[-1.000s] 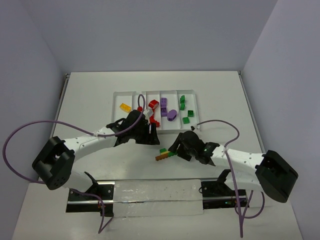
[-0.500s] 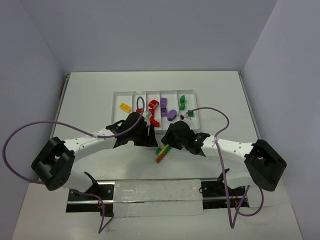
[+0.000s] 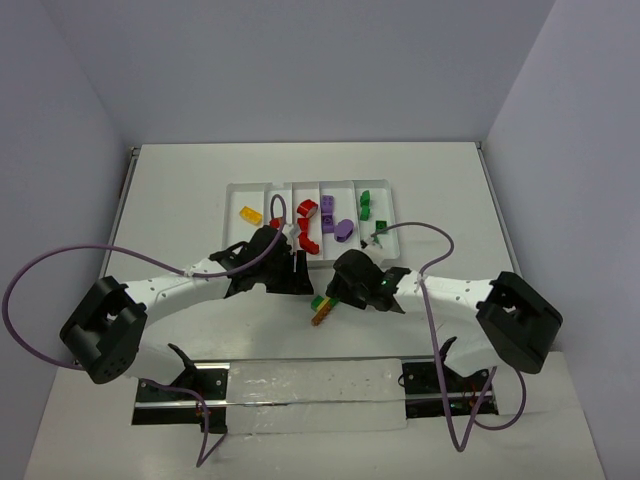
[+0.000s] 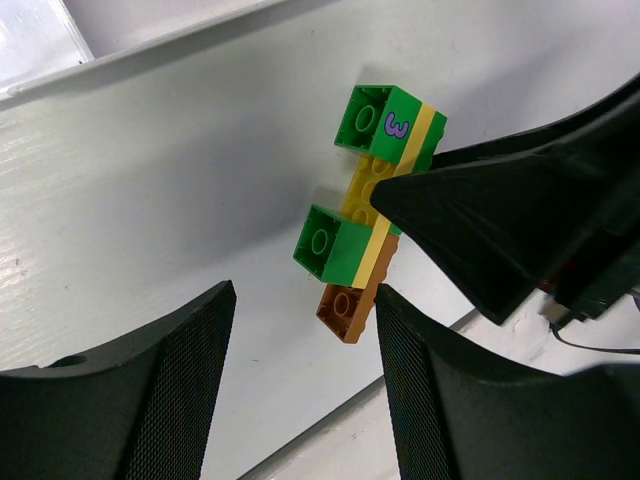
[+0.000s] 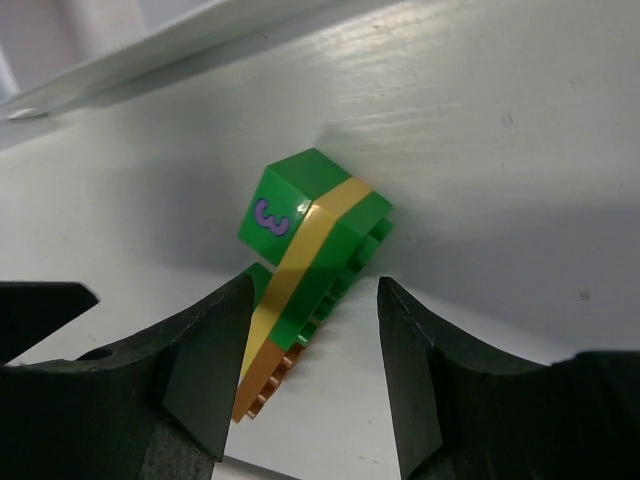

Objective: Sort the legos into containers by color

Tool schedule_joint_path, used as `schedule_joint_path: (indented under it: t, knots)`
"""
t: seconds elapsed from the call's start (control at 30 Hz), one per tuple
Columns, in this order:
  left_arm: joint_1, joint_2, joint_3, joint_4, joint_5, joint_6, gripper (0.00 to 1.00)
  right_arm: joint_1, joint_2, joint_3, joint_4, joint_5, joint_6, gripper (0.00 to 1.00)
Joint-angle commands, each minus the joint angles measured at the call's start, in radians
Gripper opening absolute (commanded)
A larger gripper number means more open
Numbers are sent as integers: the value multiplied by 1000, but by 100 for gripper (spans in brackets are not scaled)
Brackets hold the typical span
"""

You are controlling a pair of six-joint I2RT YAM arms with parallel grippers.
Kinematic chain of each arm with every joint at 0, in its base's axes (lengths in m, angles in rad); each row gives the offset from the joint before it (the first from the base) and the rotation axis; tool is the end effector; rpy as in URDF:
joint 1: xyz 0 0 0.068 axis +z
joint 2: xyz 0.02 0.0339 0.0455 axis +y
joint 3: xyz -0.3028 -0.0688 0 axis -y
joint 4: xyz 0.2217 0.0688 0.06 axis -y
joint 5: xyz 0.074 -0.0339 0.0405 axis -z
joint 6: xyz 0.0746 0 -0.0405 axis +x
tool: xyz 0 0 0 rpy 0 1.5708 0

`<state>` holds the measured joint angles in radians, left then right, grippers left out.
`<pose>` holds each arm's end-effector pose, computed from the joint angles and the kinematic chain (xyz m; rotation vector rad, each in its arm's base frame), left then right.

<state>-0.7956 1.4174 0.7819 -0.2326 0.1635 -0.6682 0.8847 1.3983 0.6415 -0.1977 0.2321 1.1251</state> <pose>0.1895 -0.2108 0.2168 0.2444 2.6000 -0.7985 0.1749 0.1865 0.1836 0.4030 2.5408 0.5300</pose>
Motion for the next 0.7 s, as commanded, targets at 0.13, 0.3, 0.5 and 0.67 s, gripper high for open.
schedule_joint_path:
  t: [0.13, 0.3, 0.5, 0.67]
  knots:
    - [6, -18, 9, 26, -10, 2, 65, 34, 60, 57, 3, 38, 86, 50]
    - [6, -18, 8, 28, -10, -1, 65, 51, 77, 57, 22, 47, 79, 29]
    - [7, -35, 12, 13, -21, -1, 65, 66, 39, 73, -23, 85, 55, 7]
    - [17, -26, 51, -5, 11, -7, 66, 72, -79, 29, 61, 84, -94, 0]
